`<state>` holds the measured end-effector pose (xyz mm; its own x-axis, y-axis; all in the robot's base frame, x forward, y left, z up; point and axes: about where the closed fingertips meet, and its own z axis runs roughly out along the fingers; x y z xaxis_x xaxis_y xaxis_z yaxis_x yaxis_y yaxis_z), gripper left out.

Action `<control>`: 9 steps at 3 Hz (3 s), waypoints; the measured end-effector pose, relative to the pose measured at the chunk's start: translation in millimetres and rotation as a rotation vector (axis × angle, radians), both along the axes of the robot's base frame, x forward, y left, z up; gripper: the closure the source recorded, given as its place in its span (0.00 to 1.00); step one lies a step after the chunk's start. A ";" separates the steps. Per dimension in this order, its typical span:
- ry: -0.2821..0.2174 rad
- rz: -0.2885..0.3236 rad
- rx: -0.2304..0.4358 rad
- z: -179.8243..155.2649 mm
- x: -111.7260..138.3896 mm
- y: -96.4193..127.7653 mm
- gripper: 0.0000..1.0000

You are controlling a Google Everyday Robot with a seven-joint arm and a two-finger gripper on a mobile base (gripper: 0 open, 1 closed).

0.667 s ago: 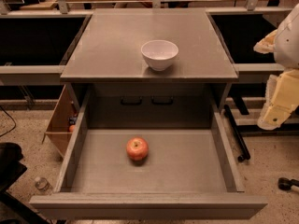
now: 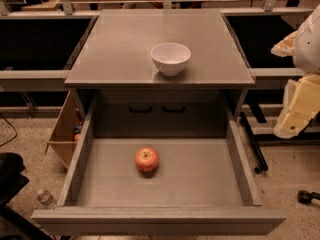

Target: Pick apple from top drawer and place on counter

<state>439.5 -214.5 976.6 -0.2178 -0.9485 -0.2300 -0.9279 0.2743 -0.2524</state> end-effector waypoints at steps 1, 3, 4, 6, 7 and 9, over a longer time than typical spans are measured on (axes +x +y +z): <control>-0.018 0.059 0.178 -39.0 17.7 31.2 0.00; -0.065 0.266 0.627 -142.7 42.5 143.1 0.00; -0.161 0.296 0.827 -160.3 59.3 192.6 0.00; -0.207 0.285 0.853 -165.2 72.7 211.3 0.00; -0.170 0.260 0.873 -209.2 73.1 230.7 0.00; -0.132 0.305 0.852 -302.8 87.9 256.3 0.00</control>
Offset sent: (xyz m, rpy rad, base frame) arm 0.0788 0.1671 -0.1226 0.7837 -0.2003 0.2913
